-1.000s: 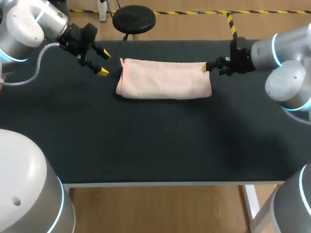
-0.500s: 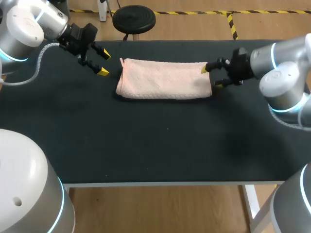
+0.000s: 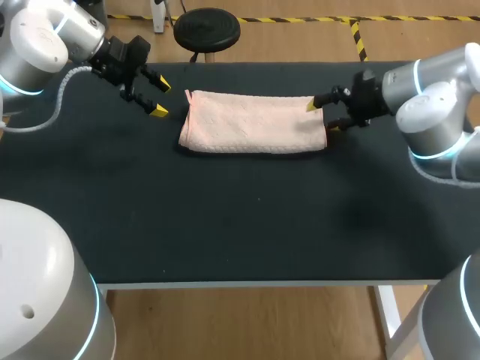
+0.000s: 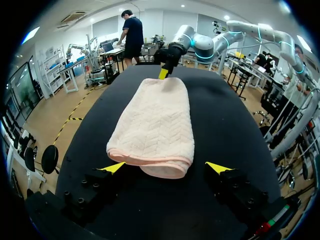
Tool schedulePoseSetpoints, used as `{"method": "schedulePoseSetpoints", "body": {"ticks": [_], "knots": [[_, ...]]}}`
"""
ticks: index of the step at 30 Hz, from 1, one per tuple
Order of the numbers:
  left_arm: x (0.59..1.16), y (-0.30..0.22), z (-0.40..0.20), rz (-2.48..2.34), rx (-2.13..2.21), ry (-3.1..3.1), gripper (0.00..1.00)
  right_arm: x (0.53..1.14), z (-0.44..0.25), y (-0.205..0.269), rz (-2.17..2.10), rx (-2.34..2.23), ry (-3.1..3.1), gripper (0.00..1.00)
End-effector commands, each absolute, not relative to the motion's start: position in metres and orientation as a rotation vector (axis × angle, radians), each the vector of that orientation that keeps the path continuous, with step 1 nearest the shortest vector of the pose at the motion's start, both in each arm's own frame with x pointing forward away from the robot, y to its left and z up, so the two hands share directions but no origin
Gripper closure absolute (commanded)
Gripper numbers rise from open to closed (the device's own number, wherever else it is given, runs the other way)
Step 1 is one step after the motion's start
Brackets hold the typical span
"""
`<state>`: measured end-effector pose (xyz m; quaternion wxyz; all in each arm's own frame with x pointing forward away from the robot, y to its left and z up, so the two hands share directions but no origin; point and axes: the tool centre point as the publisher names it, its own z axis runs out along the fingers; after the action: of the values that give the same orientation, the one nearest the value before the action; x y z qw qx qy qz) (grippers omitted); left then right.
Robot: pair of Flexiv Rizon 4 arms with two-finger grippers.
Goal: Fold the towel
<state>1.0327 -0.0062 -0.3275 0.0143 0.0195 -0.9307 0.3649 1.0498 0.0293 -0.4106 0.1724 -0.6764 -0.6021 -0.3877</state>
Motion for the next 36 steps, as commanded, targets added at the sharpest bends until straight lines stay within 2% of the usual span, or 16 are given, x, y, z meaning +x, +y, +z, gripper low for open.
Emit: {"method": "schedulePoseSetpoints", "body": {"ticks": [1, 25, 26, 28, 36], "knots": [[1.032, -0.006, -0.328, 1.139, 0.059, -2.899, 0.00, 1.057, -0.416, 0.032, -1.092, -1.908, -1.714, 0.00], [1.032, -0.006, -0.328, 1.139, 0.059, -2.899, 0.00, 1.064, -0.419, 0.057, -1.071, -1.883, -1.730, 0.00], [1.032, -0.006, -0.328, 1.139, 0.059, -2.899, 0.00, 1.064, -0.419, 0.057, -1.071, -1.892, -1.732, 0.38], [1.032, -0.006, -0.328, 1.139, 0.059, -2.899, 0.00, 1.064, -0.418, 0.057, -1.065, -1.908, -1.737, 1.00], [1.032, -0.006, -0.328, 1.139, 0.059, -2.899, 0.00, 1.061, -0.409, 0.069, -1.061, -1.979, -1.750, 1.00]]}}
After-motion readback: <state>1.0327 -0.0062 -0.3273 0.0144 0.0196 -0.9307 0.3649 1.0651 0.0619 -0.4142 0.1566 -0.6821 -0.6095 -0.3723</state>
